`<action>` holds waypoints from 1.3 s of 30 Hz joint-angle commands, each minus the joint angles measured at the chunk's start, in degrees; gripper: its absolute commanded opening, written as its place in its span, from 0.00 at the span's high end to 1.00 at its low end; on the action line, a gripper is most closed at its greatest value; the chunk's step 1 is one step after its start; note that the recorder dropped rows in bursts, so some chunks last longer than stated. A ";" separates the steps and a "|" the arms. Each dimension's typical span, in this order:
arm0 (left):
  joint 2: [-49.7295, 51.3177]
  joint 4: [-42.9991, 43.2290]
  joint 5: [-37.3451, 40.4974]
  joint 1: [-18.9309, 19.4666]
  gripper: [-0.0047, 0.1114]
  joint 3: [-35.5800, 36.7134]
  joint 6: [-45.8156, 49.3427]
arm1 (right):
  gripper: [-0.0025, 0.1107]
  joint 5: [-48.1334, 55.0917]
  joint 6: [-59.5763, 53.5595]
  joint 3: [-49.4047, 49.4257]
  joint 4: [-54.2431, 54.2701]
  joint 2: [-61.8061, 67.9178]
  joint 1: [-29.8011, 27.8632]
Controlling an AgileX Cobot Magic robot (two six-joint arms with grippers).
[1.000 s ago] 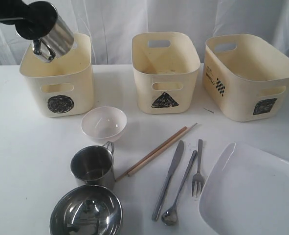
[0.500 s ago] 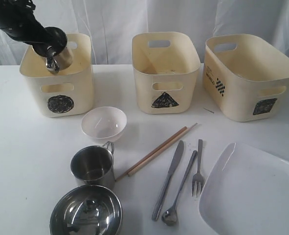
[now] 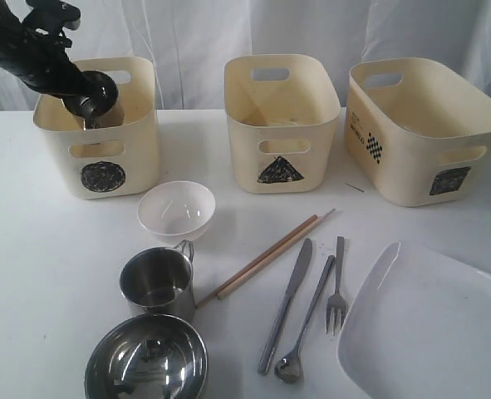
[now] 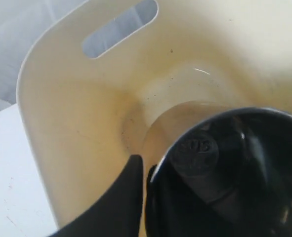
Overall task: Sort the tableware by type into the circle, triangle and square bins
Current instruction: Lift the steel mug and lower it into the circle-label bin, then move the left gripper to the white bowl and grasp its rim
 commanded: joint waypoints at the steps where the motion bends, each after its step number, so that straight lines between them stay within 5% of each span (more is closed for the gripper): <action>1: -0.76 -0.27 -0.29 0.05 0.63 -0.42 -2.98 | 0.98 0.05 0.20 0.25 -0.18 -0.25 -0.07; 4: -1.57 -0.62 0.38 0.05 0.58 -0.57 -4.88 | 0.98 0.05 0.20 0.25 -0.18 -0.25 -0.07; 10: -6.61 -2.79 5.29 -0.20 0.64 -0.60 -5.14 | 0.98 0.05 0.20 0.25 -0.18 -0.25 -0.07; 16: -13.07 -12.05 19.06 -1.05 0.64 -0.49 -0.30 | 0.98 0.05 0.20 0.25 -0.18 -0.25 -0.07; 28: -18.60 -8.12 23.94 -12.44 0.64 12.22 -3.24 | 0.98 0.05 0.20 0.25 -0.18 -0.25 -0.07; 39: -18.82 -8.55 26.33 -16.33 0.64 24.46 -2.86 | 0.98 0.05 0.20 0.25 -0.18 -0.25 -0.07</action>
